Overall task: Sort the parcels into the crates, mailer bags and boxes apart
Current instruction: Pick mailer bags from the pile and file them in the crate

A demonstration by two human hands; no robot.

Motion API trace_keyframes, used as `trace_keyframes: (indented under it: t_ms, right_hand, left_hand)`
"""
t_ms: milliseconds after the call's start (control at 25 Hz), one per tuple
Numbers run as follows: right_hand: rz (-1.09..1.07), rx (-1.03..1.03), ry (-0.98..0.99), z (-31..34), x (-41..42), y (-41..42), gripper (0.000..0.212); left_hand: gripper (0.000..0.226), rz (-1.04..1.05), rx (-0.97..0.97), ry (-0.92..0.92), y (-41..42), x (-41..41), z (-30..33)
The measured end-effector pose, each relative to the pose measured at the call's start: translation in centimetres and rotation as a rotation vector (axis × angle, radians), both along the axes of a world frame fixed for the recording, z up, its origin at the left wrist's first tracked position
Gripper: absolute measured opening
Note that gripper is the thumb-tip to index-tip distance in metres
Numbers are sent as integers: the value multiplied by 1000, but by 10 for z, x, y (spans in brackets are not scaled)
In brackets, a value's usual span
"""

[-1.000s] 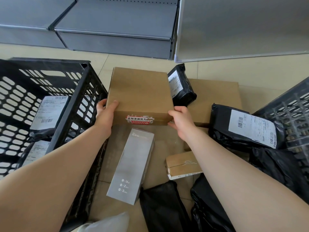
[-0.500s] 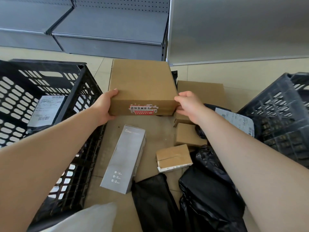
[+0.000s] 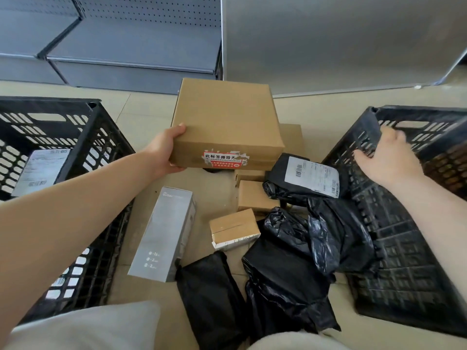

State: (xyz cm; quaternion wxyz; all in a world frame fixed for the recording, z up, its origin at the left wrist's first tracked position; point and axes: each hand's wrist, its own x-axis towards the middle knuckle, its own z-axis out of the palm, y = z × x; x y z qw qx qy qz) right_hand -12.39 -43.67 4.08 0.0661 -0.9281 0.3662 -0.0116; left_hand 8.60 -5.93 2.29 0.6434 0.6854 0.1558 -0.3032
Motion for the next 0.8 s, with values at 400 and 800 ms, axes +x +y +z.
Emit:
trace_keyframes:
  t_ms: [400,800]
  right_hand:
    - [-147,258,-39,-9,-45,-9,53]
    - [-43,444,-255,-20,6,42,47]
  left_hand:
    - [22,-75,-52,12,-25,-26,4]
    - [25,-175,-139,-38,-58,-43,19]
